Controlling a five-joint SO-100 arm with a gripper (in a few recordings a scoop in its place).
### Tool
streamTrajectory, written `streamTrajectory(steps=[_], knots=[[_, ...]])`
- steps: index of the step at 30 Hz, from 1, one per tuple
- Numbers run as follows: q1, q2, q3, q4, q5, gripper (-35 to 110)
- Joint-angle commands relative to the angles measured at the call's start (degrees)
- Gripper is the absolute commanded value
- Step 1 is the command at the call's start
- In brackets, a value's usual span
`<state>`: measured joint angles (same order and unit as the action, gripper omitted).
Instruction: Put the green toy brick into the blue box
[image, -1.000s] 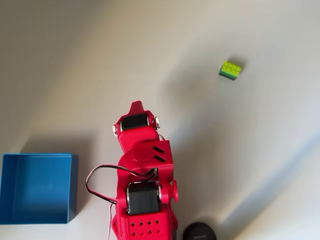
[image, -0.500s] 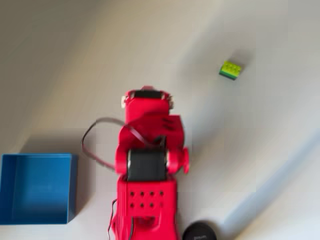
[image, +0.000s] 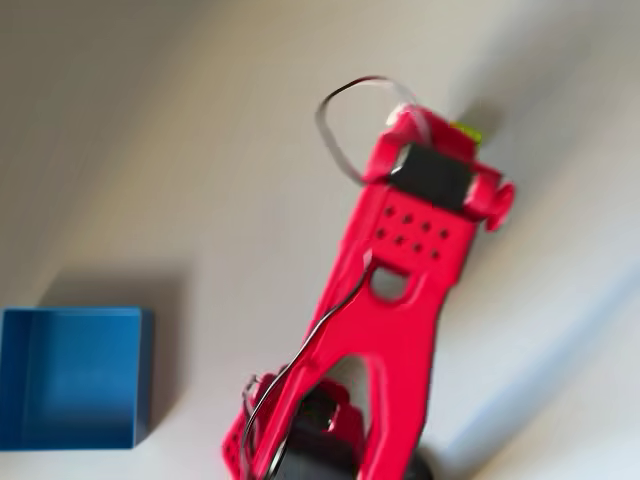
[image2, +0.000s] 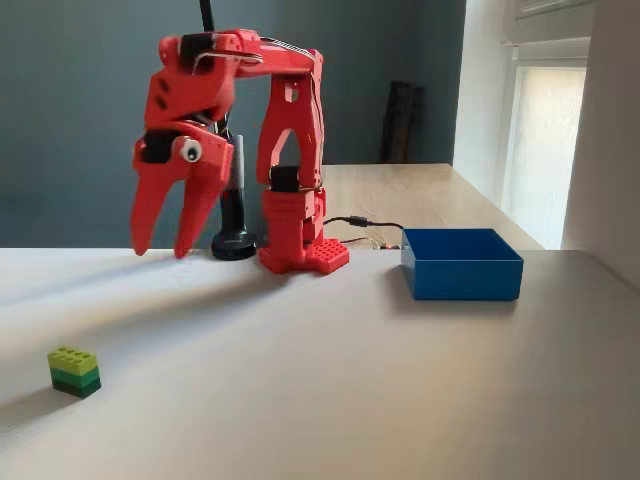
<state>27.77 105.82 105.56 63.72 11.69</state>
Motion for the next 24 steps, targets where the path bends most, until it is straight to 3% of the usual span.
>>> streamTrajectory(steps=[1, 24], knots=[[3.3, -4.7, -9.6, 0.7, 0.2, 20], [4.5, -31.5, -37.3, 10.0, -4.5, 21]])
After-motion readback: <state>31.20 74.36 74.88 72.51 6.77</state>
